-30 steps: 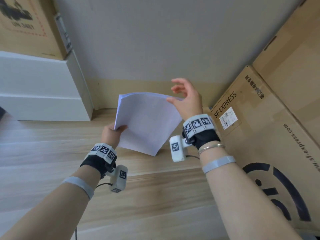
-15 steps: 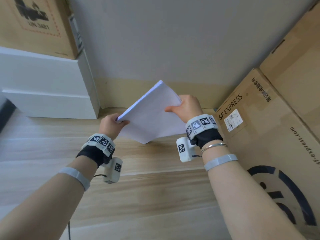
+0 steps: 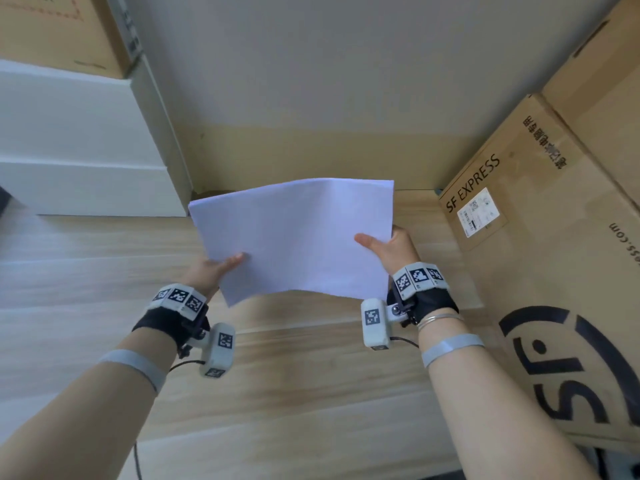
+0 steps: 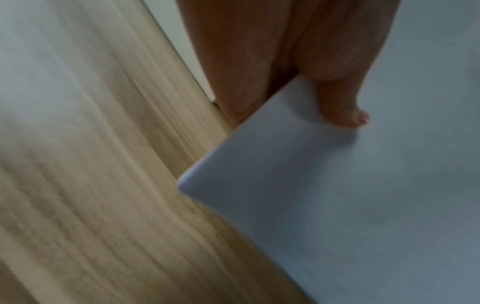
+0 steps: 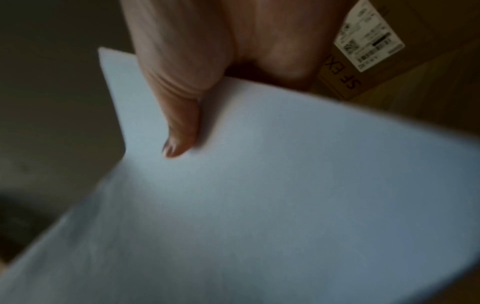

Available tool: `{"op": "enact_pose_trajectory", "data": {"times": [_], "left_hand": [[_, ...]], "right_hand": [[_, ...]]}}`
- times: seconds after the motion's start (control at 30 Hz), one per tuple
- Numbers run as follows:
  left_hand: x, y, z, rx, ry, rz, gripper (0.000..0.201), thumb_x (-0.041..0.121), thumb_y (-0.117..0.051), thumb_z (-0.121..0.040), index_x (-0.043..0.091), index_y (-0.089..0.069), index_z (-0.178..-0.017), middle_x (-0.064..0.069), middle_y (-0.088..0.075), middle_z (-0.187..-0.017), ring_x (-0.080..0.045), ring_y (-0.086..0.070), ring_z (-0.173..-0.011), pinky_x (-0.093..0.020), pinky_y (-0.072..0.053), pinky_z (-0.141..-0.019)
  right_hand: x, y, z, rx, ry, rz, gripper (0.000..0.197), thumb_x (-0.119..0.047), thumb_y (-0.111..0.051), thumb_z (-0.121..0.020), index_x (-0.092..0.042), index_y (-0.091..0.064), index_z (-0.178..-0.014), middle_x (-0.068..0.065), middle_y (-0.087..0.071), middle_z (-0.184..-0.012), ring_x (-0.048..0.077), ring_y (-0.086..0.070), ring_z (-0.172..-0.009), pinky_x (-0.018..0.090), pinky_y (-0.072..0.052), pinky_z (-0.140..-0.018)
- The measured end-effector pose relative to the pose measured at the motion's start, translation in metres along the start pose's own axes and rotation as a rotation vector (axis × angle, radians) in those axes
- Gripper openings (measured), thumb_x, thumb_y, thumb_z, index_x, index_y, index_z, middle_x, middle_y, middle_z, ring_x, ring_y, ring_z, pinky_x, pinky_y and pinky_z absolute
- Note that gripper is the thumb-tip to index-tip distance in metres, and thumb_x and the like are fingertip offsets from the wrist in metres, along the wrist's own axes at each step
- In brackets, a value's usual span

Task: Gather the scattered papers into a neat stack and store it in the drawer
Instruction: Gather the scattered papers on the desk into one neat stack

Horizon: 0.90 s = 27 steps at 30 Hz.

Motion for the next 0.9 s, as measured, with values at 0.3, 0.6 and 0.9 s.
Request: {"op": "enact_pose_trajectory", "data": {"times": [0.3, 0.6, 0.9], "left_hand": [[0.014, -0.013, 0.019, 0.257, -0.198, -0.089, 0.019, 0.013, -0.056, -0.09, 0.006, -0.064, -0.106, -0.002, -0.061, -0.092, -0.016, -0.05, -0.092, -0.025, -0.034, -0.07], [-0.017, -0.002, 0.016, 0.127, -0.102, 0.147, 0.045, 0.021, -0.079, -0.044, 0.026, -0.061, -0.085, 0.002, -0.063, -0.089, -0.017, -0.059, -0.085, -0.035, -0.049, -0.084], [-0.012, 0.004, 0.017, 0.1, -0.154, 0.05, 0.035, 0.009, -0.075, -0.059, 0.022, -0.058, -0.087, 0.006, -0.059, -0.086, -0.012, -0.056, -0.081, -0.027, -0.046, -0.076]], "right_hand": [[0.053, -0.014, 0.013, 0.167, -0.079, -0.126, 0.018, -0.008, -0.069, -0.082, -0.003, -0.065, -0.098, 0.003, -0.063, -0.09, 0.018, -0.058, -0.085, 0.026, -0.042, -0.075], [0.085, -0.037, 0.015, 0.113, -0.145, -0.211, 0.02, -0.004, -0.074, -0.077, -0.018, -0.06, -0.08, -0.004, -0.065, -0.085, 0.018, -0.059, -0.084, 0.027, -0.044, -0.076], [0.08, -0.042, 0.014, 0.045, -0.076, -0.203, 0.026, -0.004, -0.071, -0.079, -0.017, -0.058, -0.096, -0.006, -0.062, -0.09, 0.014, -0.057, -0.088, 0.019, -0.044, -0.072]]}}
Point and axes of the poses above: each hand's wrist, its own z-axis away from the middle knuckle, its own y-axis out of the back of the hand, x = y × z, the point moved 7 cm from there along -z, towards the middle knuckle
